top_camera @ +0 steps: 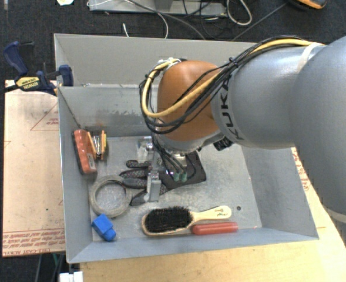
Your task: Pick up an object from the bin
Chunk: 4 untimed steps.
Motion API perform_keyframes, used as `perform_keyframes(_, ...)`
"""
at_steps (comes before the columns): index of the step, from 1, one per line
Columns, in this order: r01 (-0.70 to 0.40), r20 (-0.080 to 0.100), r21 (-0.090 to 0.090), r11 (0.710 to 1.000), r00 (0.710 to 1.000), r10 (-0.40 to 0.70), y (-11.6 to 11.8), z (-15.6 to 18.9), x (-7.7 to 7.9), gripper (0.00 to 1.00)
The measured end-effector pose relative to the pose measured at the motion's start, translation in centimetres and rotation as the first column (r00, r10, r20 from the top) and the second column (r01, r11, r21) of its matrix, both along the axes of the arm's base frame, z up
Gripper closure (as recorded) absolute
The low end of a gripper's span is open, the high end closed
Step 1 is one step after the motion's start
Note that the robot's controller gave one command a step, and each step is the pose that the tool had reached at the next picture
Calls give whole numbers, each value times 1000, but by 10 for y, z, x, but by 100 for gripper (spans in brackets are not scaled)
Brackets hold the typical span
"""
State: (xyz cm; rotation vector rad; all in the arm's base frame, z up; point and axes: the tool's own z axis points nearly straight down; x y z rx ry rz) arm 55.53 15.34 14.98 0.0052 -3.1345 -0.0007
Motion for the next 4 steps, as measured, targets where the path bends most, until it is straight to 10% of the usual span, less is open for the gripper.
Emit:
perform_keyframes(1, 3, 7, 1, 1000, 1000, -3, -1, 5, 2, 0)
perform_keyframes(3, 23, 29, 9, 1000, 999, -23, -20, -106, 8, 0)
perform_keyframes(4, -9, 22, 7, 1000, 1000, 9, -26, -77, -1, 100)
